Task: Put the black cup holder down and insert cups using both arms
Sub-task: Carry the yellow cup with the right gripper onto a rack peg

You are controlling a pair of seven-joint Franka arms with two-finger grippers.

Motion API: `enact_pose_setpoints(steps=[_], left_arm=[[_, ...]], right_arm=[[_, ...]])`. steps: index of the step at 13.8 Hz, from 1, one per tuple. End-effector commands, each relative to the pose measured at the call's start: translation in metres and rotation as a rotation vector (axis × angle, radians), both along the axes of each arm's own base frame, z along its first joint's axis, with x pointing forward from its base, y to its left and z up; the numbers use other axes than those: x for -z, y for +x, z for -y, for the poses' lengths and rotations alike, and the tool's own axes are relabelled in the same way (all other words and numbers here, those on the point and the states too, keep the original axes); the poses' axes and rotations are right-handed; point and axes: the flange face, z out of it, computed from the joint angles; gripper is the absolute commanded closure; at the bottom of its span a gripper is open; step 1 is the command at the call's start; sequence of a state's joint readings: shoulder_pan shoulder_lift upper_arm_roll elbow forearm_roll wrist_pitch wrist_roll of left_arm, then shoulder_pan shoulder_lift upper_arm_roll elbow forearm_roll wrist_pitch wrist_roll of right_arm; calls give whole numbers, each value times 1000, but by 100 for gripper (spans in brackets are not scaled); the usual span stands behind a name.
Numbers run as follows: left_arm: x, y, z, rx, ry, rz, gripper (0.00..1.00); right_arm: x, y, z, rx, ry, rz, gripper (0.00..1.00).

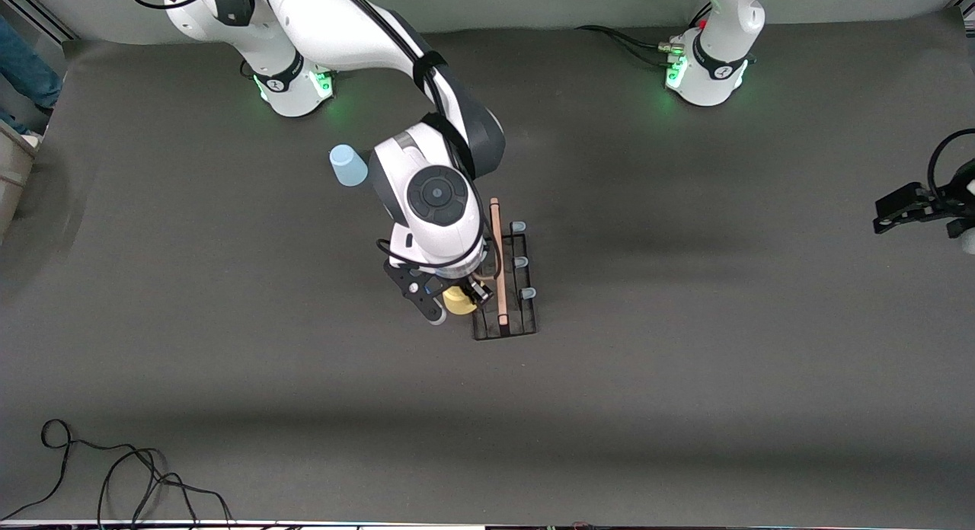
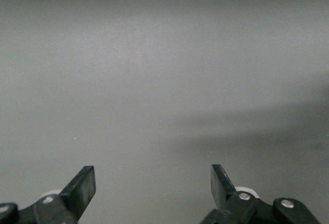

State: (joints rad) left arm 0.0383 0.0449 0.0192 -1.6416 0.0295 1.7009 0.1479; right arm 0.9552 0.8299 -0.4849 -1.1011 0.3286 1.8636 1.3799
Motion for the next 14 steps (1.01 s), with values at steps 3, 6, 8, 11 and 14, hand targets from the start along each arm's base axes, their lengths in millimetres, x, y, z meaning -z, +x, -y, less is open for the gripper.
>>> enact_pose_setpoints(steps=[3,6,8,11,14], left_arm=[[-27,-11,23,-28,12,11,0],[-25,-9,25,-4,11,5,0],[-27,-7,20,-12,1,19,0],[-29,-10,29,-17,3,11,0],[-38,0,38,-4,4,51,0]], right_arm=[[22,-2,-14,10,18,38,72],[53,2,-17,5,15,60,16],[43,7,-10,5,20,61,0],[-7,2,-2,12,27,29,0],[-95,-6,25,6,64,16,0]])
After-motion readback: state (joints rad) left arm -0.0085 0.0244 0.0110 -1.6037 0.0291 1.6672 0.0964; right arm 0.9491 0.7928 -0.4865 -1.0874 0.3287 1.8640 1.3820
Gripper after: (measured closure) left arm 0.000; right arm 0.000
